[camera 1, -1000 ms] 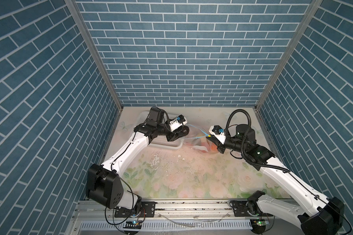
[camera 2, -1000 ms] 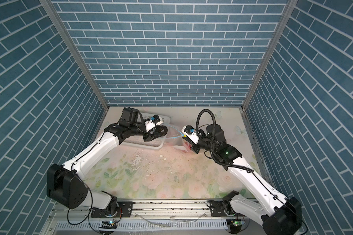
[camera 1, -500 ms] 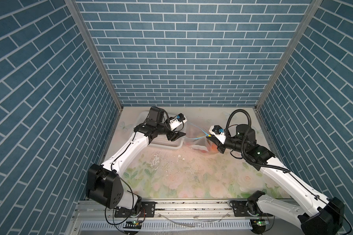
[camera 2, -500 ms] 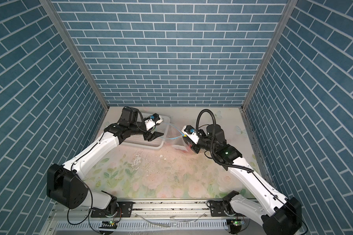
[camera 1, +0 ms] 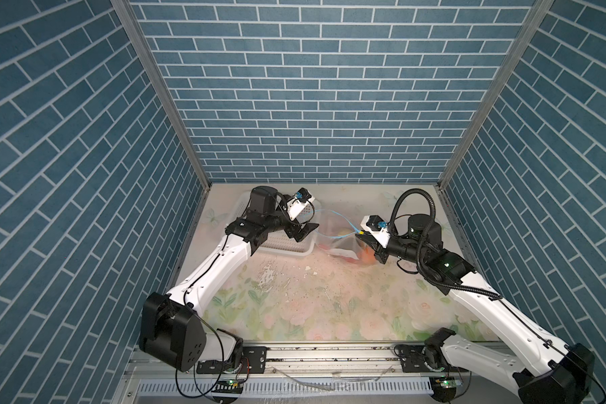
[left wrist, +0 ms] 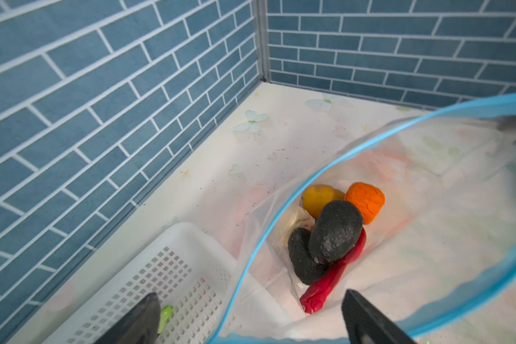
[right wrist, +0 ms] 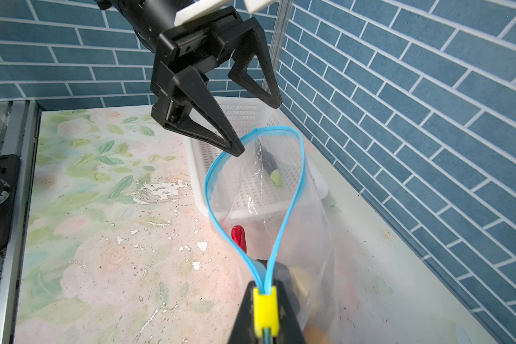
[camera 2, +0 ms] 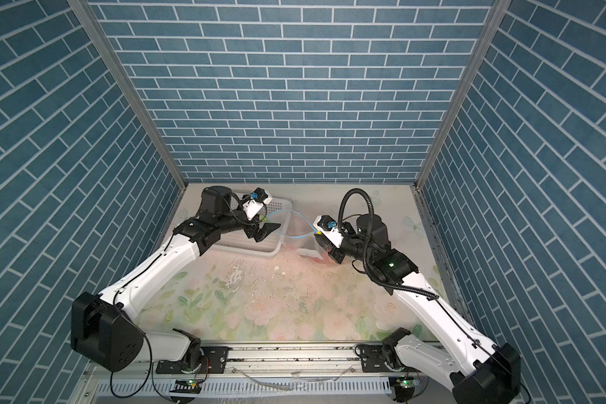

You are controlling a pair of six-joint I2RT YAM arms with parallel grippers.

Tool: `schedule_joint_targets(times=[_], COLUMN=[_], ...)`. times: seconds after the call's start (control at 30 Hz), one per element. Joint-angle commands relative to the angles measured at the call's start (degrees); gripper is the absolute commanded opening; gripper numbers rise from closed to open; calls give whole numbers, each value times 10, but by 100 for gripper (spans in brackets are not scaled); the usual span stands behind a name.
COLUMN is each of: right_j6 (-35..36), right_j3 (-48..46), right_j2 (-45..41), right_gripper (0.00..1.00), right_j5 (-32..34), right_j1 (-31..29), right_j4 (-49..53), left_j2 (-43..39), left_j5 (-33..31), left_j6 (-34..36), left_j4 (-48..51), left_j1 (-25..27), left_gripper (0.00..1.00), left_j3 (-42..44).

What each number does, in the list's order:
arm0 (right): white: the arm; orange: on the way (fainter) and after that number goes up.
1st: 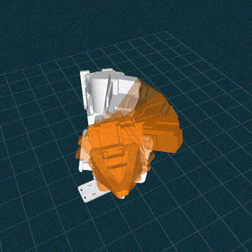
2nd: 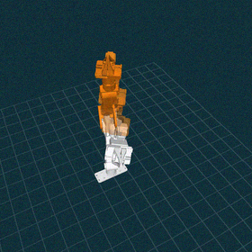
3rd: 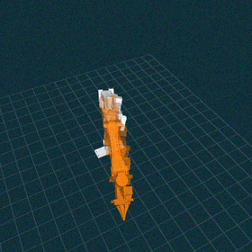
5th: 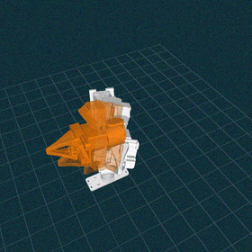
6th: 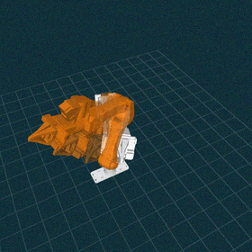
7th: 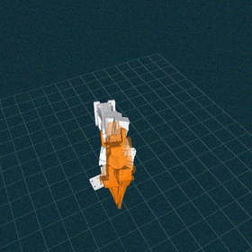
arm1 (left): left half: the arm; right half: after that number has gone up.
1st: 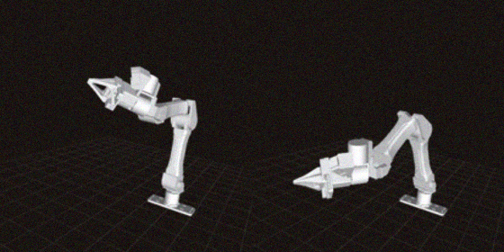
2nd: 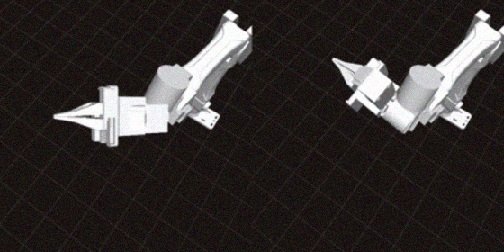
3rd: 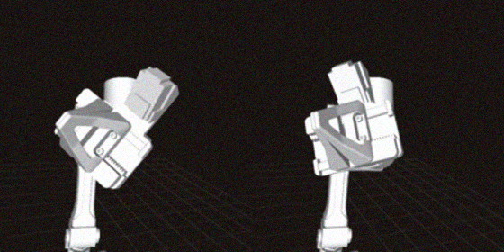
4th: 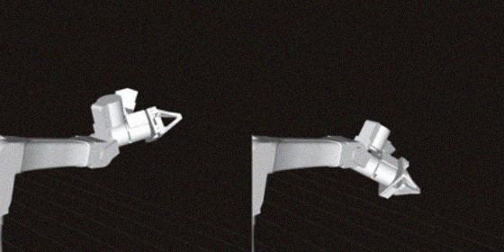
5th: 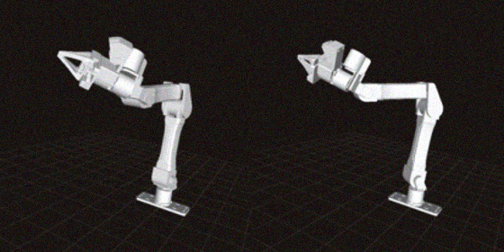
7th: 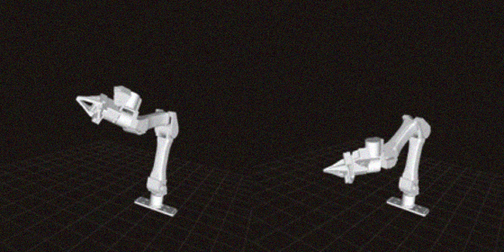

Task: Place the food in the zip-top bag and seal the zipper
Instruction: 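Raise the open left gripper and move it back over the basket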

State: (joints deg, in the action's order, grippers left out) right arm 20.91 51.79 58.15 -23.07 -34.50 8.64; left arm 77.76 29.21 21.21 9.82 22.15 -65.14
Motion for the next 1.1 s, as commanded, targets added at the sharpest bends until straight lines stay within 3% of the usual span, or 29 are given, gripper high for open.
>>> schedule_joint_targets(times=[0.0,0.27,0.63,0.83,1.07], right_j6=[15,15,12,12,13], right_j3=[-2,-10,-6,0,2], right_j2=[-18,-21,-17,-10,-3], right_gripper=[0,0,0,0,0], right_j5=[3,6,1,-4,-4], right_j1=[-3,-3,-2,-3,-2], right_j4=[-15,-19,-19,-19,-20], left_j2=[-34,-57,-3,42,99], left_j5=[-55,-216,-288,-361,-412], left_j6=[-72,-255,-489,-545,-663], left_j4=[-75,-107,-73,-40,13], left_j1=[-10,-15,-17,-17,-23], left_gripper=[99,99,97,90,83], left_j3=[27,48,21,-9,-48])
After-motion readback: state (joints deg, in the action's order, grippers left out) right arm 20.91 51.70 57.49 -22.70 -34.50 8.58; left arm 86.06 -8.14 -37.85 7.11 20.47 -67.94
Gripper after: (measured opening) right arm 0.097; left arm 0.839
